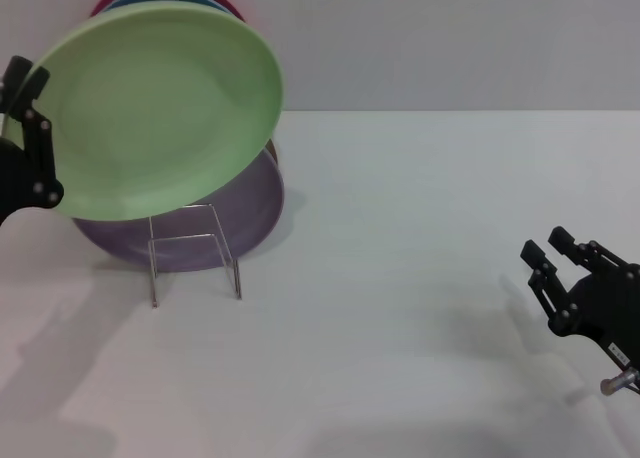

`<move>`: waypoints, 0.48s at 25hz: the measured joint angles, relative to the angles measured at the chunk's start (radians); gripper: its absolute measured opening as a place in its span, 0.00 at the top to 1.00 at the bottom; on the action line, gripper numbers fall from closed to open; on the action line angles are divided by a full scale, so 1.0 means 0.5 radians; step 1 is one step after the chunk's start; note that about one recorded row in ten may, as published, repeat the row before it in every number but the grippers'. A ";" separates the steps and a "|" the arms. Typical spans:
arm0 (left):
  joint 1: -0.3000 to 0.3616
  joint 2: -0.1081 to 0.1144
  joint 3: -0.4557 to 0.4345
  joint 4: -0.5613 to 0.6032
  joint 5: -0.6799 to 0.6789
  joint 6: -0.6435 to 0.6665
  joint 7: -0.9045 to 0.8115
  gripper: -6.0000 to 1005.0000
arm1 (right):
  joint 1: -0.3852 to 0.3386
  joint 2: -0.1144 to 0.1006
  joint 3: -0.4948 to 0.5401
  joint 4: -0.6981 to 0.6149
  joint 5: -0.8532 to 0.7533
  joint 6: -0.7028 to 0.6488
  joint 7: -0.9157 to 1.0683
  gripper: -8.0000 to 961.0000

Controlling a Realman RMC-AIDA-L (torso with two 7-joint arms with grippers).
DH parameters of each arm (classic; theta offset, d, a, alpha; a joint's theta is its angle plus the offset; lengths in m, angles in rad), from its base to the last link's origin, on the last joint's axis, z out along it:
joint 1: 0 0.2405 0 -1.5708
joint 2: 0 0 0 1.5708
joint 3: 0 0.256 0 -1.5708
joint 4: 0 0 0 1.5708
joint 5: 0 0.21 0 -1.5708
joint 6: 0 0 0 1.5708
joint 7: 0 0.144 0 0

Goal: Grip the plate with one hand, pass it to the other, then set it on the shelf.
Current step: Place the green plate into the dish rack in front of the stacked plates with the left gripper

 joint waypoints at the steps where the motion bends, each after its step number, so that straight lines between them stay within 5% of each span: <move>1: -0.007 0.009 0.012 0.009 0.000 -0.008 0.001 0.95 | 0.000 0.001 0.006 0.000 0.000 -0.009 0.003 0.65; 6: -0.035 0.059 0.100 0.021 0.000 -0.077 0.030 0.95 | 0.005 0.001 0.050 -0.007 -0.001 -0.040 0.080 0.65; 12: -0.051 0.067 0.164 0.041 0.000 -0.163 0.131 0.94 | 0.011 0.001 0.059 -0.007 -0.001 -0.056 0.102 0.65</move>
